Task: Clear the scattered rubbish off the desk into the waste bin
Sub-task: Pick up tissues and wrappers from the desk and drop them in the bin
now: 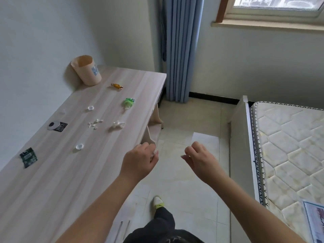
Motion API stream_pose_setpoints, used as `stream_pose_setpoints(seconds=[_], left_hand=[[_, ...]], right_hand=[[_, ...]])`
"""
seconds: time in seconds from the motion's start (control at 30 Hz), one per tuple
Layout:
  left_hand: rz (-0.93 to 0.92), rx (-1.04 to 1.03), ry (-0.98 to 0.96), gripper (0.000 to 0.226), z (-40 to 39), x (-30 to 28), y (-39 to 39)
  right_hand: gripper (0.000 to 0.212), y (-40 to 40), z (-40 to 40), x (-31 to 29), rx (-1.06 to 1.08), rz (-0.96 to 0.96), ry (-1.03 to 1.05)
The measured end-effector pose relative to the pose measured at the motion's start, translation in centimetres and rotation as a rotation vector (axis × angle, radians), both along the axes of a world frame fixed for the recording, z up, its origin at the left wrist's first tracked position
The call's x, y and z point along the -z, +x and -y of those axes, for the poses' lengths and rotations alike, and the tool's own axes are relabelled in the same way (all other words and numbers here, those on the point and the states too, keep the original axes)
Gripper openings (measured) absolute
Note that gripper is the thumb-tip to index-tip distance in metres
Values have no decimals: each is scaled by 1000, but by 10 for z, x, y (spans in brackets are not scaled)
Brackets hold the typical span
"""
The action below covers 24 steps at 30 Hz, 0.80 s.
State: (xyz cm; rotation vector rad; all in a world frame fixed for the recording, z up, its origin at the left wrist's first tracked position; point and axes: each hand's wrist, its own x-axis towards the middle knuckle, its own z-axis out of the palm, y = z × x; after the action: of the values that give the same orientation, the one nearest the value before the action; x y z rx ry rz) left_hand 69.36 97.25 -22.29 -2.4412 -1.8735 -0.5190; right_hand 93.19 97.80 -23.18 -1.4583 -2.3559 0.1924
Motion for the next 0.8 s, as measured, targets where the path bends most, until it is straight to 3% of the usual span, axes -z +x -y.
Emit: stream_pose_setpoints(seconds=[0.3,0.53,0.8], left_hand=[[48,-55,-43,17,-123,10,-37],[-47,-1,-45,13,-208,2,-50],[-51,-132,-48,16,-292,7,-52]], right_hand=[[28,-36,-131,-13,-48,60,9],[15,-44,-221,-17,-41,134,35],[17,-44,-345,-12,-110,84,35]])
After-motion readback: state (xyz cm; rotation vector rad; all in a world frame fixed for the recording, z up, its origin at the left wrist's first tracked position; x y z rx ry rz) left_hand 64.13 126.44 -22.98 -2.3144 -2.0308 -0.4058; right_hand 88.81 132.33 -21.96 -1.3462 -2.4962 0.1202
